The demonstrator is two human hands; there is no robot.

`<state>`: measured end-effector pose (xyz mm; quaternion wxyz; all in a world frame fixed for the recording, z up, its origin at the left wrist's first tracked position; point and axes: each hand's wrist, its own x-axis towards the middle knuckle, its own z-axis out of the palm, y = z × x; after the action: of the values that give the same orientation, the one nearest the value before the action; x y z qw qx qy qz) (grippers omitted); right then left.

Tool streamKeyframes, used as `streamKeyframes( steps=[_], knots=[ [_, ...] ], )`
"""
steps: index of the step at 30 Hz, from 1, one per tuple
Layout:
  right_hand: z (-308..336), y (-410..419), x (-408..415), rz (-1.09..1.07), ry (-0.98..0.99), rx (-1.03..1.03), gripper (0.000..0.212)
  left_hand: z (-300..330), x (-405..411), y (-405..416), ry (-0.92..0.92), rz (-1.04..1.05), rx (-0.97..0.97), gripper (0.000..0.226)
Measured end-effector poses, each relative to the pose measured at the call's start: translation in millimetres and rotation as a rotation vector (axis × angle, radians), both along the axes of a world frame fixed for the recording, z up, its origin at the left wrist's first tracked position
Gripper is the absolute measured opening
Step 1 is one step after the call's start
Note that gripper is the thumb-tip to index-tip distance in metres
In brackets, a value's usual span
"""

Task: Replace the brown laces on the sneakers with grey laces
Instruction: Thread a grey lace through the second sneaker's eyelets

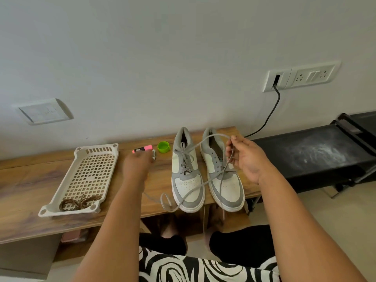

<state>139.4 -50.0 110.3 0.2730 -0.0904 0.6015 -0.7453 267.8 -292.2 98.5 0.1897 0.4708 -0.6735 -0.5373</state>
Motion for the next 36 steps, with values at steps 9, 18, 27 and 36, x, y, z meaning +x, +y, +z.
streamKeyframes(
  steps=[9,18,27,36],
  knots=[
    [-9.3,-21.5,17.1,0.289,0.302,0.367,0.028,-6.9,-25.5,80.9,0.164,-0.763,-0.354,0.038],
    [-9.2,8.5,-7.3,0.018,0.275,0.422,0.03,10.2,-12.2,31.4,0.449,0.076,0.056,0.031],
    [-3.6,-5.8,11.6,0.29,0.462,0.591,0.008,-10.3,-28.8,101.1,0.045,-0.793,-0.443,0.037],
    [-9.3,17.9,-7.0,0.179,0.369,0.503,0.012,-21.9,-33.7,88.1,0.078,-0.594,-0.267,0.023]
  ],
)
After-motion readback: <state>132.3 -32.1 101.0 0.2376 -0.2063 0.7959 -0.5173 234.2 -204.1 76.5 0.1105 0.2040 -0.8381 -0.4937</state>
